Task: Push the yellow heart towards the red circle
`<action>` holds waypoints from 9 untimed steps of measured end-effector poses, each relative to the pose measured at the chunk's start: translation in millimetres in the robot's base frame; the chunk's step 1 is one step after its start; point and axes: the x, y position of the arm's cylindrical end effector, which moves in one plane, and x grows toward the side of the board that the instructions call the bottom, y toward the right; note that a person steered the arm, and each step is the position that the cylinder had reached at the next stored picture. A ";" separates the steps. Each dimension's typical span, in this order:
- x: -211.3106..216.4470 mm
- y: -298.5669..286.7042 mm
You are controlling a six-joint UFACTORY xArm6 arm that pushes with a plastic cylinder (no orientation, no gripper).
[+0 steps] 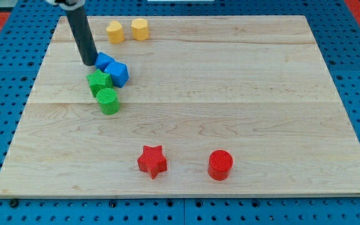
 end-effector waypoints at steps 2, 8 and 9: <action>-114.2 -42.6; 150.2 187.6; 144.5 177.9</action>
